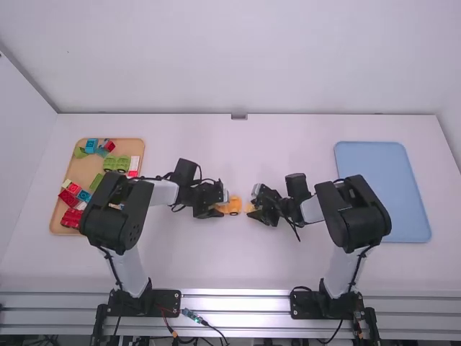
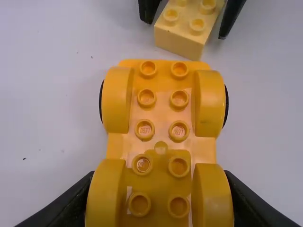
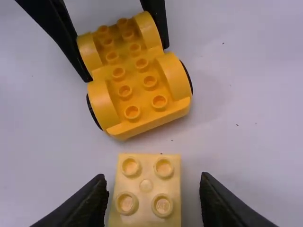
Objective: Assemble lego blocks to make yellow taxi
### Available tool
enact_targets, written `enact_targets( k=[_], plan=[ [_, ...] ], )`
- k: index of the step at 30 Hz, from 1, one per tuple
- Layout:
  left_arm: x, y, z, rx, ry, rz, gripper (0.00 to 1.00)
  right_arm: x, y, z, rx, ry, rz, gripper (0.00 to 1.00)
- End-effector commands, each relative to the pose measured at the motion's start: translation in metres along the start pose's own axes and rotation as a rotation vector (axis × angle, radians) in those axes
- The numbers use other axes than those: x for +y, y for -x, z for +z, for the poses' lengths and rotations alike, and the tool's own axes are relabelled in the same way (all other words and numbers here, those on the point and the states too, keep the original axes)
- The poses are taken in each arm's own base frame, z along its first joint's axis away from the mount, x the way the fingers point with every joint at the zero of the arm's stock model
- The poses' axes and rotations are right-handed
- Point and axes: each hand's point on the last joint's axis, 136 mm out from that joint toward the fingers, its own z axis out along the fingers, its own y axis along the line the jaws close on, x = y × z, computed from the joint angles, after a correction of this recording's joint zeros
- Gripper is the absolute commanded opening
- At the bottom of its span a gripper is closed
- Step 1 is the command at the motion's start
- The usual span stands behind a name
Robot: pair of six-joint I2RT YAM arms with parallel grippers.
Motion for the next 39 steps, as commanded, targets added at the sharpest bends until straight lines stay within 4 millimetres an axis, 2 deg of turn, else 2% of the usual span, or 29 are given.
enact_targets(
  k=[1,7,12,21,24,28,39],
  plan=[
    [-0.013,-0.035,0.007,0.133,-0.012,-0.010,0.10,-0.001,0.001,0.000,-0.014,0.004,-0.005,0.48],
    [-0.013,-0.035,0.007,0.133,-0.012,-0.010,0.11,-0.002,0.003,0.000,-0.020,-0.002,-0.004,0.48],
    [-0.013,-0.035,0.007,0.133,-0.012,-0.010,0.11,-0.002,0.002,0.000,-0.019,-0.002,0.000,0.34],
    [-0.013,-0.035,0.007,0.133,-0.012,-0.010,0.11,-0.002,0.003,0.000,-0.022,-0.003,-0.002,0.23],
    [-0.013,-0.035,0.007,0.133,-0.012,-0.009,0.11,-0.004,0.008,0.000,-0.036,0.000,-0.011,0.21],
    [-0.013,-0.035,0.007,0.132,-0.013,-0.010,0.11,-0.003,0.027,-0.005,-0.071,0.024,-0.053,0.20],
    [-0.015,-0.036,0.007,0.136,-0.020,-0.016,0.02,-0.014,0.056,-0.013,-0.074,0.029,-0.125,0.15]
  ],
)
